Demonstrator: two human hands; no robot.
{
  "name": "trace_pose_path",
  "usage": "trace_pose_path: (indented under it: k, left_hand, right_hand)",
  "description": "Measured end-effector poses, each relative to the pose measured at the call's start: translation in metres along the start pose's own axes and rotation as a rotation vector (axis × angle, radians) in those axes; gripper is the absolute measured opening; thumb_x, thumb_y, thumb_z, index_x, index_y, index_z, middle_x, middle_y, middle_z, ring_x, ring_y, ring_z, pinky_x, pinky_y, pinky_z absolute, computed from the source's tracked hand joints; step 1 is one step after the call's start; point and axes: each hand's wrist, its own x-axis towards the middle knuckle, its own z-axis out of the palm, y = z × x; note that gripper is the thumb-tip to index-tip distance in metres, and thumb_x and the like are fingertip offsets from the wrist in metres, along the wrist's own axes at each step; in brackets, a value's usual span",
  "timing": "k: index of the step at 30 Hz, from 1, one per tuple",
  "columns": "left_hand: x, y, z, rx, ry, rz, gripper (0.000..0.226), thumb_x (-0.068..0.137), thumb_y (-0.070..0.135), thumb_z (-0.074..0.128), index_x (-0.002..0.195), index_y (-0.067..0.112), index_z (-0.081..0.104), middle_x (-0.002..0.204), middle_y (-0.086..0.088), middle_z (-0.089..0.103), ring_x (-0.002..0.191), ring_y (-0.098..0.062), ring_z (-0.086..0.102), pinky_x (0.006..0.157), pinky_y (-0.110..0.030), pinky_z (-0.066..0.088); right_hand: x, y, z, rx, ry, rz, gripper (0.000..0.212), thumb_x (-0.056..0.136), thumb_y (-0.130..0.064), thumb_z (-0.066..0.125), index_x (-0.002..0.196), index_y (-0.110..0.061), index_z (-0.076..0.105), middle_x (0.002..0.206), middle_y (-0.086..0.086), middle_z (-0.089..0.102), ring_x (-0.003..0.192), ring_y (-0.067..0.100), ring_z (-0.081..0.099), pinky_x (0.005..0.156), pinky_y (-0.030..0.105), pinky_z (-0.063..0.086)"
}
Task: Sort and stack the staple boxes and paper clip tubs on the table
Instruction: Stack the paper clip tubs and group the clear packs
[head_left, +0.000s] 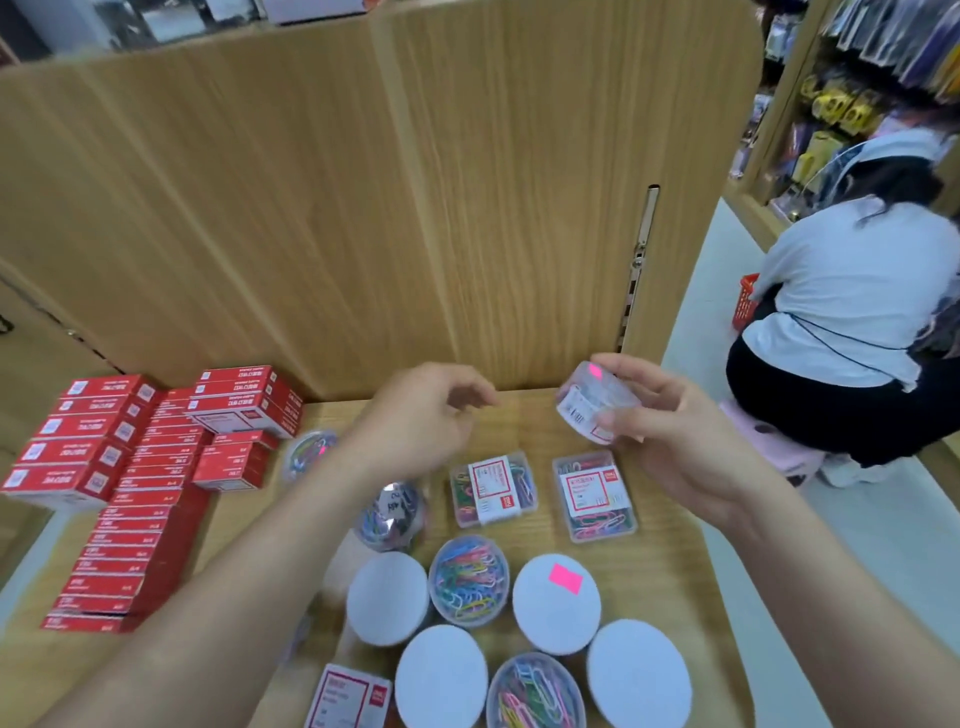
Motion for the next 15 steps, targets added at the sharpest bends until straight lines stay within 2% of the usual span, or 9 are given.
trace_pose_path:
  k: [2,4,5,7,9,10,13,15]
  left_hand:
    - [-0.008,-0.009,-0.019,0.496,0.092,-0.033,0.025,0.084,0.035,0.056,0.109,0.034,0.061,0.107,0.007,0.066,0.104,-0.016,0.055,0.087,-0.034,0.048]
    - [-0.015,-0.02,-0.033,0.865,-0.02,-0.202,0.046,0.081,0.062,0.051,0.116,0.033,0.054,0.112,0.001,0.063,0.111,-0.024,0.049,0.087,-0.036,0.044]
    - [-0.018,-0.024,-0.036,0.916,-0.092,-0.276,0.056,0.077,0.071,0.05,0.117,0.032,0.052,0.114,0.0,0.064,0.114,-0.025,0.048,0.088,-0.037,0.041]
    - [-0.019,-0.027,-0.032,0.884,-0.146,-0.324,0.068,0.069,0.079,0.052,0.12,0.034,0.052,0.117,0.002,0.064,0.117,-0.025,0.049,0.092,-0.038,0.038]
    - [-0.014,-0.029,-0.025,0.827,-0.119,-0.312,0.068,0.067,0.076,0.056,0.121,0.035,0.052,0.115,0.003,0.065,0.114,-0.024,0.053,0.092,-0.038,0.037]
    - [-0.011,-0.029,-0.023,0.812,-0.104,-0.314,0.065,0.067,0.072,0.058,0.119,0.034,0.053,0.112,0.003,0.066,0.11,-0.024,0.056,0.089,-0.036,0.039]
    - [-0.009,-0.028,-0.023,0.74,-0.035,-0.311,0.06,0.066,0.059,0.063,0.117,0.03,0.054,0.103,-0.003,0.066,0.098,-0.027,0.061,0.079,-0.033,0.048]
    - [-0.009,-0.026,-0.022,0.641,0.055,-0.24,0.059,0.069,0.054,0.066,0.121,0.031,0.051,0.101,-0.003,0.059,0.095,-0.028,0.061,0.082,-0.035,0.049]
  right_hand:
    - [-0.001,-0.003,0.0,0.066,0.01,0.023,0.067,0.06,-0.002,0.081,0.123,-0.01,0.059,0.108,0.011,0.069,0.087,0.019,0.064,0.071,0.026,0.049]
    - [0.001,-0.003,0.005,-0.065,0.092,-0.023,0.065,0.061,-0.006,0.082,0.121,-0.015,0.059,0.107,0.003,0.071,0.088,0.017,0.067,0.077,0.027,0.052]
    - [0.003,-0.001,0.008,-0.194,0.149,-0.065,0.064,0.061,-0.007,0.083,0.119,-0.017,0.059,0.106,0.0,0.071,0.092,0.016,0.068,0.082,0.028,0.052]
    - [0.007,0.004,0.015,-0.442,0.227,-0.147,0.063,0.062,-0.008,0.086,0.117,-0.02,0.057,0.106,-0.006,0.069,0.097,0.008,0.065,0.086,0.023,0.051]
    - [0.01,0.008,0.022,-0.661,0.278,-0.202,0.067,0.064,-0.014,0.086,0.122,-0.021,0.055,0.108,-0.012,0.065,0.1,0.002,0.061,0.088,0.02,0.048]
    - [0.012,0.009,0.024,-0.751,0.299,-0.222,0.069,0.065,-0.016,0.086,0.125,-0.021,0.053,0.109,-0.012,0.064,0.101,0.004,0.06,0.09,0.023,0.048]
    - [0.014,0.013,0.026,-0.894,0.333,-0.256,0.071,0.065,-0.018,0.084,0.128,-0.022,0.051,0.11,-0.008,0.065,0.104,0.013,0.06,0.092,0.034,0.049]
    - [0.014,0.015,0.024,-0.901,0.334,-0.261,0.069,0.065,-0.017,0.084,0.126,-0.024,0.052,0.105,-0.01,0.065,0.103,0.014,0.061,0.09,0.035,0.05]
